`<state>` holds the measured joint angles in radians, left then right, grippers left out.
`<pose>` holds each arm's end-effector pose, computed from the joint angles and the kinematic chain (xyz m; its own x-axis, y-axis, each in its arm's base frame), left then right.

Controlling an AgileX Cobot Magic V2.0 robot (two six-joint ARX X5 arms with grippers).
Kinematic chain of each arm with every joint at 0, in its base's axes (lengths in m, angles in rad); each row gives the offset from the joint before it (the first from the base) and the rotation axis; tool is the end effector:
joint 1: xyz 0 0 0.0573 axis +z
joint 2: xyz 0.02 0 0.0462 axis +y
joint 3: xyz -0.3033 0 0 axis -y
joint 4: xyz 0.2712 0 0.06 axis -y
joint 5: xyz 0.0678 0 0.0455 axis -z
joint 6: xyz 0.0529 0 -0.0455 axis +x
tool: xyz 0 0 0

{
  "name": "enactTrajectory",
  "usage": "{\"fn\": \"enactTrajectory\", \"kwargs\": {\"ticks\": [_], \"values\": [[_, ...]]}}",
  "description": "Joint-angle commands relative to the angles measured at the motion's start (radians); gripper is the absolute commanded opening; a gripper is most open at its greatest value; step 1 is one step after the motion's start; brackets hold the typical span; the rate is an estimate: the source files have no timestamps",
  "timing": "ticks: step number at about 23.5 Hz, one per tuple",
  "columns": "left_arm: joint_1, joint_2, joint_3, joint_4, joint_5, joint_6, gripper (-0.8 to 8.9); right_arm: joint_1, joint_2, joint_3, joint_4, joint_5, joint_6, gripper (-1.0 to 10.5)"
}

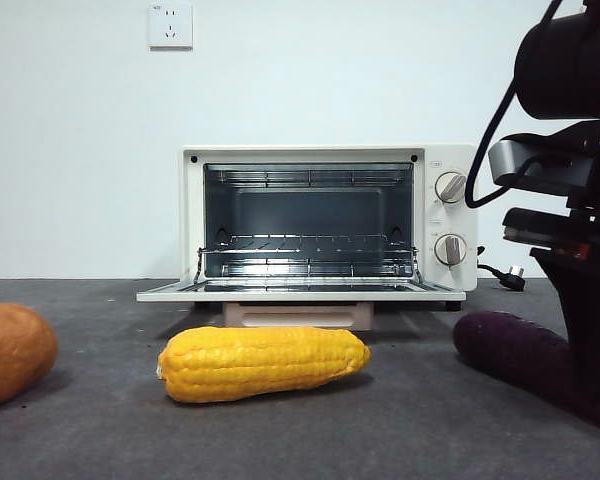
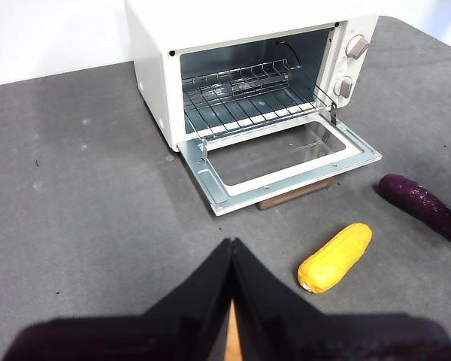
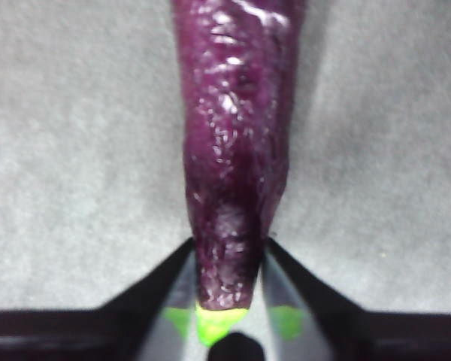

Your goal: Take the eggplant from the table,put the eggplant in the oven

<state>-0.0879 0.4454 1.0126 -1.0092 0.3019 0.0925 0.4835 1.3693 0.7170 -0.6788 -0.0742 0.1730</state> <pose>0.0482 -0.0200 0.3799 0.8336 -0.3719 -0.4084 0.3894 0.9201 -0.0431 0.2105 0.1150 0.1666 0.1752 0.1757 -0.9687 -0.3240 0.9394 0.1118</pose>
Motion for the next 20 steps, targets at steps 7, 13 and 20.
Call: {"fn": "enactTrajectory", "kwargs": {"ticks": [7,13,20], "values": [[0.002,-0.005,-0.010,0.001,0.002,-0.005,-0.06,0.002,-0.003,-0.008,0.023,0.014,0.007,-0.1],[0.002,-0.005,-0.010,0.001,-0.035,0.003,-0.06,0.002,-0.085,-0.003,-0.032,-0.110,0.007,-0.1],[0.002,-0.005,-0.010,0.002,-0.034,0.005,-0.06,0.002,-0.230,0.059,-0.108,-0.351,0.010,-0.1]]}}
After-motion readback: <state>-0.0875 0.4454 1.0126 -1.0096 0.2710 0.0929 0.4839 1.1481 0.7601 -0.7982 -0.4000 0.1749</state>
